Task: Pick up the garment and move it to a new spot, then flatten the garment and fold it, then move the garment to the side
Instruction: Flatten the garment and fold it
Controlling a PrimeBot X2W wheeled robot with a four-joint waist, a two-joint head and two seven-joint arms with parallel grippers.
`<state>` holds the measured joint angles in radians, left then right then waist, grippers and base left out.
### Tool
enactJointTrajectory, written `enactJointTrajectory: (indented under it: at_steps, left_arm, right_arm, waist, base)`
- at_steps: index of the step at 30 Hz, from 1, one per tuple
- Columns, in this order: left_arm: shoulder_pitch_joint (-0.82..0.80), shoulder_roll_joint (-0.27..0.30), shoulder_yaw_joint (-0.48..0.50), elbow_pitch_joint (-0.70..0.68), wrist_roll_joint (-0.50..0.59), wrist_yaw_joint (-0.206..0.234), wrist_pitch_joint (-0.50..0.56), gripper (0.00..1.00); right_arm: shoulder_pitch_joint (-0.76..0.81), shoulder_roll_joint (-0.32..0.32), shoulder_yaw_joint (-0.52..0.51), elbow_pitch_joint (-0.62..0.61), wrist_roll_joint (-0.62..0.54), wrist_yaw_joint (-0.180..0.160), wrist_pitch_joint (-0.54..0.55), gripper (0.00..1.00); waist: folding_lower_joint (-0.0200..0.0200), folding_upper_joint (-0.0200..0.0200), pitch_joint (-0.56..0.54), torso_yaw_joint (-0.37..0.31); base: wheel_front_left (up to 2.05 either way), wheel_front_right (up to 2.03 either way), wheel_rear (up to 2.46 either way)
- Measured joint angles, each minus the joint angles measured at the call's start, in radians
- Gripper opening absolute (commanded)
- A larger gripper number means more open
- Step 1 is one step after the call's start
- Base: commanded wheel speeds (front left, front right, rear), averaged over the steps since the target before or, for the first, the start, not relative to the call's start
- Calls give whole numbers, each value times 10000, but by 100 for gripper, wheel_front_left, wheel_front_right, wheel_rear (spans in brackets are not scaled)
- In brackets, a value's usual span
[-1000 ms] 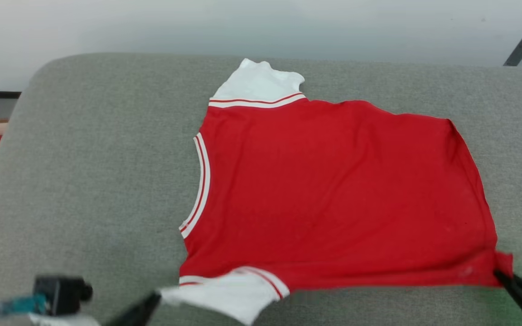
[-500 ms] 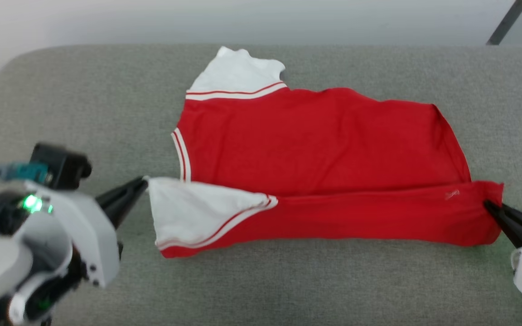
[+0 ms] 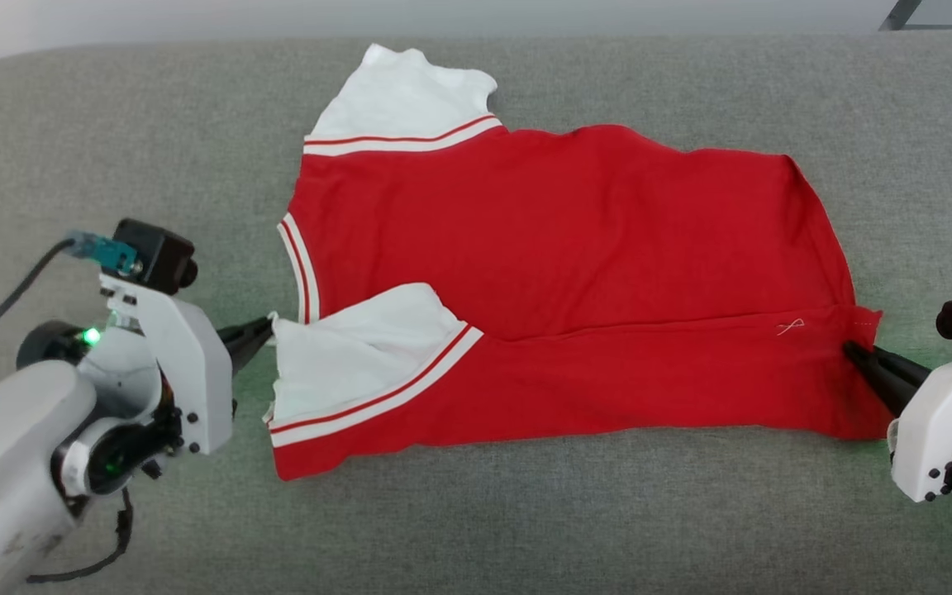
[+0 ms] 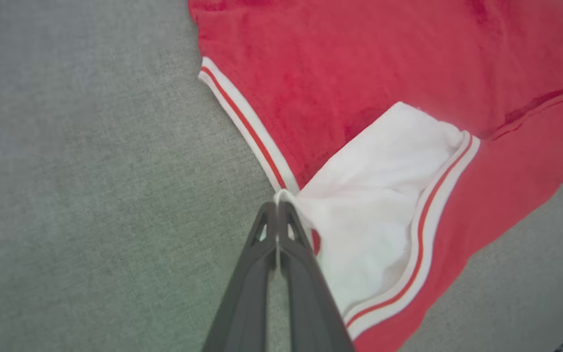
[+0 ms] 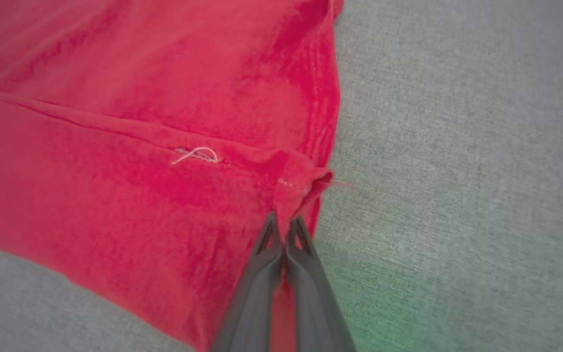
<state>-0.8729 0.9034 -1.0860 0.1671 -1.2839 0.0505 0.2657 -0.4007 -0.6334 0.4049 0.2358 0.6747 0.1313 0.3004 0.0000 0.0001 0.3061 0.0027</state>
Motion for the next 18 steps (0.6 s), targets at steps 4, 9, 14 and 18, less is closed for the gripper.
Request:
enactJointTrajectory:
  at_steps: [4,9,14,18]
  left_arm:
    - [12,-441,-65,863,-416,-322,276,5]
    - [65,-863,-82,1630,-974,-571,750,33]
    - [50,-1127,19,2040,-1271,-688,863,100]
    - [-8,-1133,138,2079,-1388,-660,853,100]
  right_arm:
    - [-189,52,130,207,79,0,159,0]
    - [-413,71,226,337,125,0,364,0]
    - [-585,90,282,441,259,0,717,38]
    - [-624,59,307,420,274,0,965,95]
  waist:
    - [0,-1,29,-8]
    - [0,-1,-34,0]
    - [0,0,-144,24]
    - [0,0,-320,53]
  base:
    - [0,0,0]
    - [0,0,0]
    - [0,0,0]
    - [0,0,0]
